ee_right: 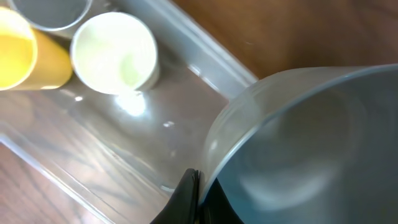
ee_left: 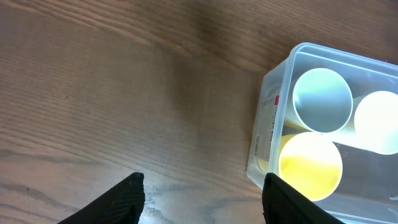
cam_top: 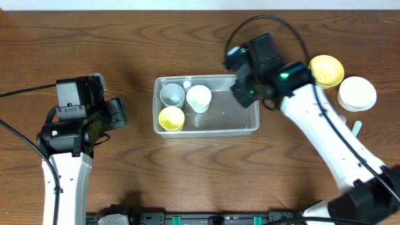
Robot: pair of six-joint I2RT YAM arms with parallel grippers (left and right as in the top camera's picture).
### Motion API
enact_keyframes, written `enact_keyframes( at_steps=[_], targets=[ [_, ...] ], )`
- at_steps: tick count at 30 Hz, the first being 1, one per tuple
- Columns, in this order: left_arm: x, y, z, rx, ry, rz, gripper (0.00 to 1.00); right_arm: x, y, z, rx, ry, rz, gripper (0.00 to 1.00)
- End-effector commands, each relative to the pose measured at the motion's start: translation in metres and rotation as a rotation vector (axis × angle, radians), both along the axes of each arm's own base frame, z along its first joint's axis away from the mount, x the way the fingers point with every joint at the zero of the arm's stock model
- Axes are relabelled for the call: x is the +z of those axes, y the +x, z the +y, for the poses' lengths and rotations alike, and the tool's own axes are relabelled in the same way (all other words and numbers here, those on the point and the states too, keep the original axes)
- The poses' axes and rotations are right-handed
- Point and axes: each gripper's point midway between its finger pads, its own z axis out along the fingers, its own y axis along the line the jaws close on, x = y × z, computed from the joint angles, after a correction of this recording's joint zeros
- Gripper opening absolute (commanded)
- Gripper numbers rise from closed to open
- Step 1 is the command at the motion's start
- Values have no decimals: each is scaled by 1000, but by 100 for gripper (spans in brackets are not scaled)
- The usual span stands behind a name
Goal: Pack container
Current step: 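Lower the grey bowl into the container's right side and release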
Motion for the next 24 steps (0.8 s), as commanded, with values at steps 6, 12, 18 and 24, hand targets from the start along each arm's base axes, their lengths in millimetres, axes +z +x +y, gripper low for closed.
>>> enact_keyframes(
  at_steps=[6, 12, 18, 24],
  targets=[
    [-1, 1, 0, 5, -10, 2, 61, -52, -8, 32, 70, -18, 127, 1],
    [-1, 1, 0, 5, -10, 1, 61, -72, -7, 33, 71, -41, 168, 1],
    [0, 1, 0, 5, -9, -2, 61, -73, -7, 34, 72, -41, 166, 8],
    [0, 1, 0, 5, -9, -2, 61, -72, -6, 34, 71, -39, 164, 36]
  ],
)
